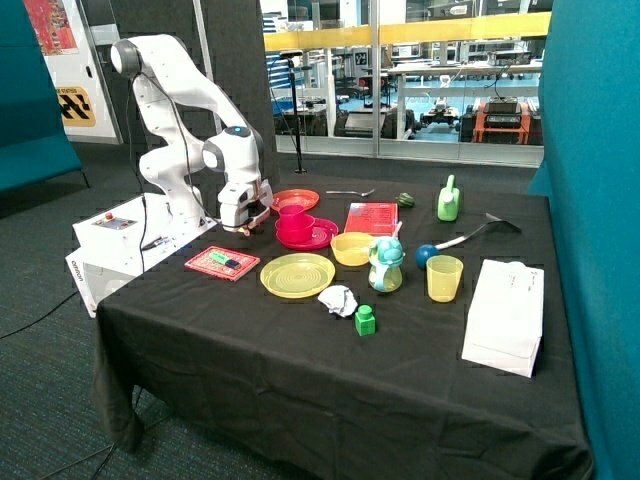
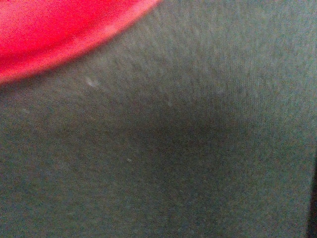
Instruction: Put a highlighter on each book
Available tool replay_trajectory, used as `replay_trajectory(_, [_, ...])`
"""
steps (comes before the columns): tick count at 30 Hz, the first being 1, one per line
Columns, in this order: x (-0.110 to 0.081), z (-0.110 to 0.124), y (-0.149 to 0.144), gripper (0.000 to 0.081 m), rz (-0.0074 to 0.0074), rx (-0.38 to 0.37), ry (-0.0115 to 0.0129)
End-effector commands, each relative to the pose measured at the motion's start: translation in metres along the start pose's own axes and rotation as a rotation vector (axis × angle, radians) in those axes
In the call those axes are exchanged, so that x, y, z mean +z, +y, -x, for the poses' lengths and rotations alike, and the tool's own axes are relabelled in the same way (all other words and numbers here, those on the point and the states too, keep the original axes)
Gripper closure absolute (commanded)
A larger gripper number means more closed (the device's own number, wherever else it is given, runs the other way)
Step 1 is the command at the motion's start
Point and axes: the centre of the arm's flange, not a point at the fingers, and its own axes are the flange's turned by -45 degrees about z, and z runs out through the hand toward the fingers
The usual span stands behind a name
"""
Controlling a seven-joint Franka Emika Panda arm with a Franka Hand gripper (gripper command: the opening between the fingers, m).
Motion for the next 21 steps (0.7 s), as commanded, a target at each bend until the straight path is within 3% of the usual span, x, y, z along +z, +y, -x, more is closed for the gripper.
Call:
replay_trajectory(1, [-0.037,-0.013,-0.01,0.0808,0.0066,-0.036,-0.0038])
replay_trajectory(9, [-0.065,-0.02,-0.037,0.0808,0.0064,-0.127,-0.0041])
replay_trajectory(21, [-0.091,-0.039,-0.09,0.0808,0.0061,-0.275,-0.0045])
